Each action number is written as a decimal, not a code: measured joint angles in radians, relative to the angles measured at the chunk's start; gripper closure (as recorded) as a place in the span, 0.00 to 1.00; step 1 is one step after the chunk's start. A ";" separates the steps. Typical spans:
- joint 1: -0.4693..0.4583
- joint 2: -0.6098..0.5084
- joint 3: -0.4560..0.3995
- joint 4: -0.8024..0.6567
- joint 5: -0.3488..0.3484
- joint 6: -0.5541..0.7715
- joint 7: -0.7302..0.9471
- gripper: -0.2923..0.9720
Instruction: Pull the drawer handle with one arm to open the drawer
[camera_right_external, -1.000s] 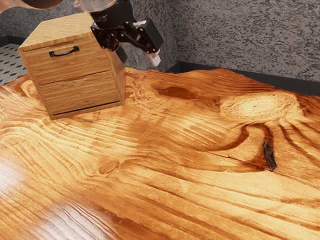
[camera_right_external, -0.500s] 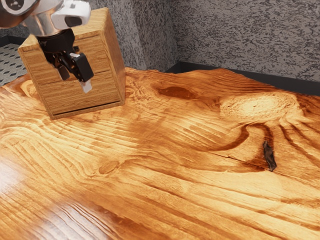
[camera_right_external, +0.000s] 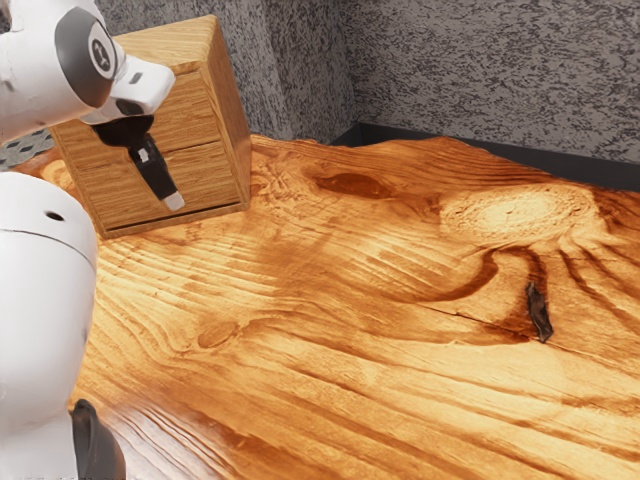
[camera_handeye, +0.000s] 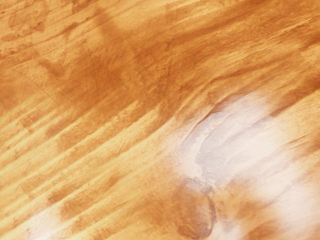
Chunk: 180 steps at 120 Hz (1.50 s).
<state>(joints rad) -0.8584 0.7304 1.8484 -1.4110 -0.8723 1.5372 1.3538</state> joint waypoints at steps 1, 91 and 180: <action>0.015 -0.001 -0.009 0.013 -0.003 0.005 0.017 0.24; 0.595 -0.030 -0.290 0.254 -0.175 0.269 0.795 0.24; 1.010 0.005 -0.711 0.438 -0.179 0.561 0.676 0.23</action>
<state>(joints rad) 0.1513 0.7359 1.1369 -0.9730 -1.0518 2.0977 2.0297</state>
